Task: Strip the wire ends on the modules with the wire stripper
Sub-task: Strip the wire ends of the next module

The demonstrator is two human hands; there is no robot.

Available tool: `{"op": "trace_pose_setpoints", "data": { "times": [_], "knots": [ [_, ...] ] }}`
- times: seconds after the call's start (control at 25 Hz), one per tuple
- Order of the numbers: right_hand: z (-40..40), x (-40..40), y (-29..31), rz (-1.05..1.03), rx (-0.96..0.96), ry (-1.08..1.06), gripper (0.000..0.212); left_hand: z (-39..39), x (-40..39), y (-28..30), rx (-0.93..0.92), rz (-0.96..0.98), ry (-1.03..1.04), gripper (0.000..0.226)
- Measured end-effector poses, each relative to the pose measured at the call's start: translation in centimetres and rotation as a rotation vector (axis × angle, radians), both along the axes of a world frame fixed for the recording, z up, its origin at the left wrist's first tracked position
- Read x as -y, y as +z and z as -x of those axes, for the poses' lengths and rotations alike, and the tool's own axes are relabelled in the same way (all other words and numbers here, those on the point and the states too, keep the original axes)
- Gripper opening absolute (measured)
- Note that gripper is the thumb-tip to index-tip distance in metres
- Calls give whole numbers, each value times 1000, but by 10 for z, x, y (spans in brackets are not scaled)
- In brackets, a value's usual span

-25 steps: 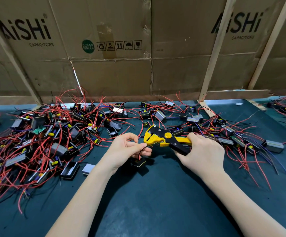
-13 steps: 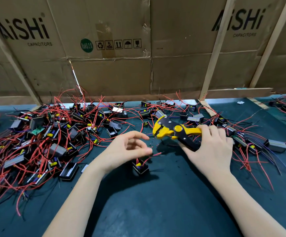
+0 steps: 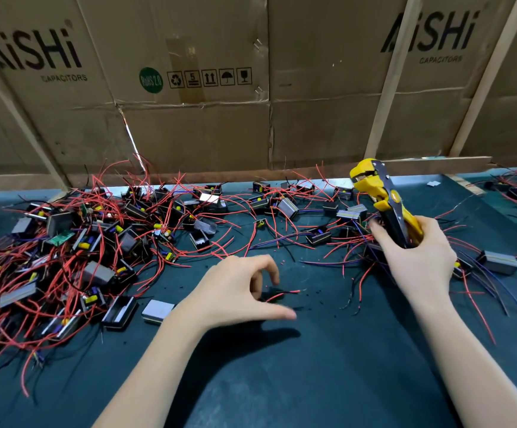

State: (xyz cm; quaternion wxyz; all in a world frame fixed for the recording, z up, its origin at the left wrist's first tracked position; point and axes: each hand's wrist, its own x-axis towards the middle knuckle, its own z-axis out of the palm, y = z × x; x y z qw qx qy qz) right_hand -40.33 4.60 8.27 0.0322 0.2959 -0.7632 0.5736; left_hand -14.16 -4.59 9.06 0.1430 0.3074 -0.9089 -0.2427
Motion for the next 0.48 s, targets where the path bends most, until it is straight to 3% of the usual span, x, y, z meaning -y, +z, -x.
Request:
{"op": "trace_pose_setpoints", "data": {
  "times": [0.08, 0.12, 0.24, 0.28, 0.32, 0.4, 0.48],
  "knots": [
    [1, 0, 1, 26, 80, 5, 41, 0, 1, 0, 130, 143, 10, 34],
    [1, 0, 1, 24, 96, 2, 40, 2, 1, 0, 70, 194, 2, 25],
    [1, 1, 1, 19, 73, -17, 40, 16, -11, -1, -381, 221, -15, 6],
    [1, 0, 1, 23, 64, -16, 41, 21, -14, -2, -453, 165, -41, 18],
    [0, 0, 1, 27, 56, -10, 41, 25, -17, -2, -436, 78, -88, 44],
    [0, 0, 0, 23, 45, -4, 42, 26, -18, -8, -243, 12, -170, 82],
    [-1, 0, 1, 22, 47, -5, 42, 18, -9, -9, -153, 198, -135, 79]
  ]
}}
